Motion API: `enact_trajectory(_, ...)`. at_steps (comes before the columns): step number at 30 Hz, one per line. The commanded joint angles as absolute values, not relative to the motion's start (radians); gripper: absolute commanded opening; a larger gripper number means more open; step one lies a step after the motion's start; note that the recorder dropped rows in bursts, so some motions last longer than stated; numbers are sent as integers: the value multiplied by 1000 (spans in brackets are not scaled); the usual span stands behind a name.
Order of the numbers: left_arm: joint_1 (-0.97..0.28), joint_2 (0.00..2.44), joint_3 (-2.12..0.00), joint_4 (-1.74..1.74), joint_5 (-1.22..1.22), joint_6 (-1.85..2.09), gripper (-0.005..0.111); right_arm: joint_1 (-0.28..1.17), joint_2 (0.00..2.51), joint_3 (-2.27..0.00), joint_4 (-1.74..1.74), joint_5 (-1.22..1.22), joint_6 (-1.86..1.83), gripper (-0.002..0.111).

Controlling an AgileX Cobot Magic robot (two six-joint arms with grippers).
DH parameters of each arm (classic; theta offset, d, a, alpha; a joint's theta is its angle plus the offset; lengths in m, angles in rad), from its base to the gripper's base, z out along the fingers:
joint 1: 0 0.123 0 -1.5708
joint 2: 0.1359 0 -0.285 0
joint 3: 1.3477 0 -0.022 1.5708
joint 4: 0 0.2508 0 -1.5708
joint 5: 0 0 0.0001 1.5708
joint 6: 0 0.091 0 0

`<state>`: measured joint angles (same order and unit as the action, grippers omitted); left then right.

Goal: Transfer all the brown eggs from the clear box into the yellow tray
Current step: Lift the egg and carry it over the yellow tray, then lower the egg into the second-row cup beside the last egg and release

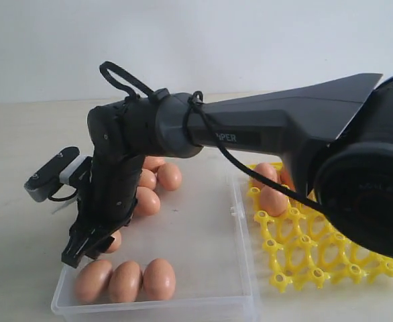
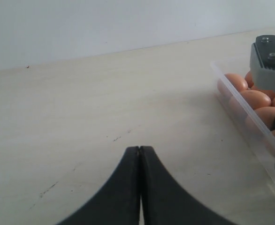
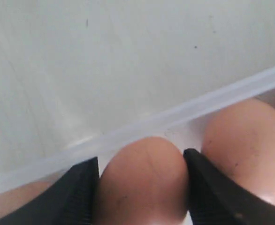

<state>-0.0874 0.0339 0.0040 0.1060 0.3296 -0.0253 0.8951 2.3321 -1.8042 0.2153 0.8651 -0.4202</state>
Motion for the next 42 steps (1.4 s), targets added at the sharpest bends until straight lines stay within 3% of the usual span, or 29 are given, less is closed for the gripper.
enact_trajectory(1, -91, 35, 0, 105, 316, -30, 0, 894, 2229, -1787, 199, 832, -423, 0)
enact_trajectory(4, -91, 35, 0, 105, 316, -30, 0, 882, 2100, -1636, 199, 735, -423, 0)
enact_trajectory(9, -91, 35, 0, 105, 316, -30, 0, 825, 1844, -1251, 281, 369, -415, 0)
enact_trajectory(14, -91, 35, 0, 105, 316, -30, 0, 631, 1560, -770, 473, -155, -340, 0)
enact_trajectory(16, -91, 35, 0, 105, 316, -30, 0, 521, 1525, -671, 467, -198, -282, 0)
enact_trajectory(25, -91, 35, 0, 105, 316, -30, 0, 371, 1585, -636, 356, -202, -127, 0)
enact_trajectory(42, -91, 35, 0, 105, 316, -30, 0, 359, 1704, -636, 356, -270, -128, 0)
